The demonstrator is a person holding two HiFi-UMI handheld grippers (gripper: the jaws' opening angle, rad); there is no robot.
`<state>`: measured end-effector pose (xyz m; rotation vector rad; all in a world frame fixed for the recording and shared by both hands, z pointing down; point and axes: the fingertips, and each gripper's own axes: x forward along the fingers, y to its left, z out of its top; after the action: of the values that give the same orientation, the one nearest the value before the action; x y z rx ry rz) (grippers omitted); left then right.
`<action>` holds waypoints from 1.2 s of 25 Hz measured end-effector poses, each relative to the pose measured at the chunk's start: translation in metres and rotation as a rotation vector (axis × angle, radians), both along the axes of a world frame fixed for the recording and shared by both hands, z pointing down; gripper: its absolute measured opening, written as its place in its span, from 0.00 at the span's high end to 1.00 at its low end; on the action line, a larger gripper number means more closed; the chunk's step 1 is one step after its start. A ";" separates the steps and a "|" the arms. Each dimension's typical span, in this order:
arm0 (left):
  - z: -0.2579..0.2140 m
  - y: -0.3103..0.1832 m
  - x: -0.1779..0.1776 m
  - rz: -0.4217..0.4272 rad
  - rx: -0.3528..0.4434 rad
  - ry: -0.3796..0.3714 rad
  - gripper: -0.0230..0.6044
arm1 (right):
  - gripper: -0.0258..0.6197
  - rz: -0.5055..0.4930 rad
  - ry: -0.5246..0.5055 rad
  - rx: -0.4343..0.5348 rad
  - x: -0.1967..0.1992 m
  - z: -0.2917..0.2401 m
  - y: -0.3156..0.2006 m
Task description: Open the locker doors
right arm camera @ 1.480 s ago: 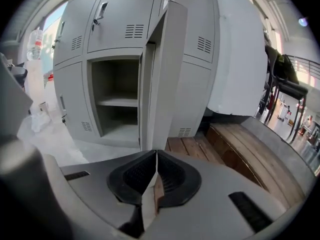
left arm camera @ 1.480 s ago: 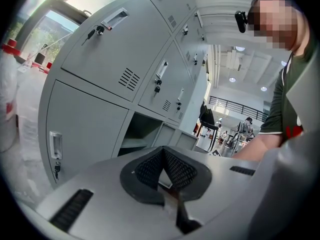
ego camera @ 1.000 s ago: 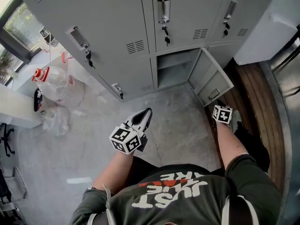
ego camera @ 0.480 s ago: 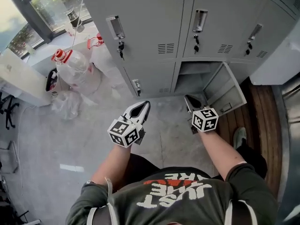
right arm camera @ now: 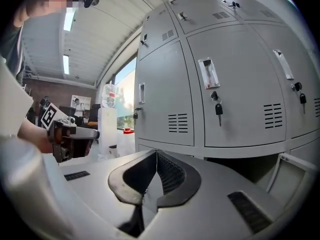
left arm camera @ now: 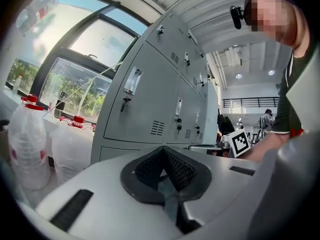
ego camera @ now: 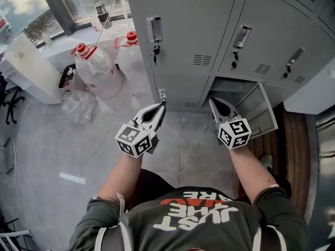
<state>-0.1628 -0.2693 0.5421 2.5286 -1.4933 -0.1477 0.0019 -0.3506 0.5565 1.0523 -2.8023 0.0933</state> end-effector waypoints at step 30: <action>-0.063 0.088 -0.151 -0.258 0.074 -0.006 0.96 | 0.62 -0.057 0.057 0.128 -0.255 -0.195 -0.065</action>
<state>-0.3135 -0.1817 0.4791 2.3821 -1.8438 -0.2371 -0.2530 -0.4156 0.3619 0.9829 -2.8165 -0.1222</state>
